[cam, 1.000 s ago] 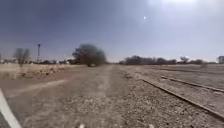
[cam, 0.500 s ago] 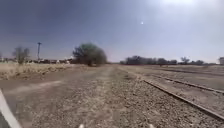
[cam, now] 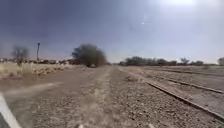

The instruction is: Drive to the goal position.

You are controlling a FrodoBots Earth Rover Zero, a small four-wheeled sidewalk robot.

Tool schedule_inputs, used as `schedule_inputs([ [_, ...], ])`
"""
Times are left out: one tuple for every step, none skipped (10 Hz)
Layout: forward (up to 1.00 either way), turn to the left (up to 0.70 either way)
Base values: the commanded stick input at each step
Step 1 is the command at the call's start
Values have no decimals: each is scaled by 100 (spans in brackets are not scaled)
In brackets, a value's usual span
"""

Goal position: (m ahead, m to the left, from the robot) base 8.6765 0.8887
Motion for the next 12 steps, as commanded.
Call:
schedule_inputs([
  [70,0],
  [70,0],
  [70,0],
  [70,0],
  [70,0],
  [70,0],
  [70,0],
  [70,0],
  [70,0],
  [70,0],
  [70,0],
  [70,0],
])
